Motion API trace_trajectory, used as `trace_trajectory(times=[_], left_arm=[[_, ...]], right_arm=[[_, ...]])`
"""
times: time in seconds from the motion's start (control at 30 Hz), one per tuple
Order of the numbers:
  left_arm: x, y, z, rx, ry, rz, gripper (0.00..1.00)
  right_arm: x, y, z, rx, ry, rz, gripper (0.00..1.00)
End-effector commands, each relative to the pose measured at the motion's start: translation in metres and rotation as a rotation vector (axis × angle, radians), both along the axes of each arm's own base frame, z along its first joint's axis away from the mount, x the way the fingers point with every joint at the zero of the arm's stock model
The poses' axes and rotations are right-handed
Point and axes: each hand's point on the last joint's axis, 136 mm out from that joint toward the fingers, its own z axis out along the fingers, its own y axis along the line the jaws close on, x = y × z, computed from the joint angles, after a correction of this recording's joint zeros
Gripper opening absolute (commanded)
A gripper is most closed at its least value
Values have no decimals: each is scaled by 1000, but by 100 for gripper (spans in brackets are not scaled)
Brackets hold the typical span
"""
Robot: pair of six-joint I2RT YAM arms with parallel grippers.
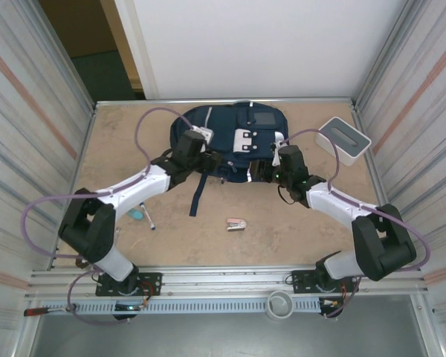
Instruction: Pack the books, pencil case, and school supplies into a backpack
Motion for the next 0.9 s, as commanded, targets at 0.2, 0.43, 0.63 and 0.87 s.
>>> trace_trajectory(times=[0.2, 0.43, 0.63, 0.87], left_arm=[[21, 0, -27, 243, 61, 130, 91], [21, 2, -38, 215, 66, 181, 97], [36, -3, -42, 215, 56, 223, 98], [46, -2, -34, 233, 28, 261, 89]], right_arm=[[-6, -3, 7, 21, -58, 26, 63], [-18, -17, 6, 5, -47, 27, 64], [-21, -25, 6, 12, -61, 14, 64], [-23, -23, 5, 30, -64, 11, 64]])
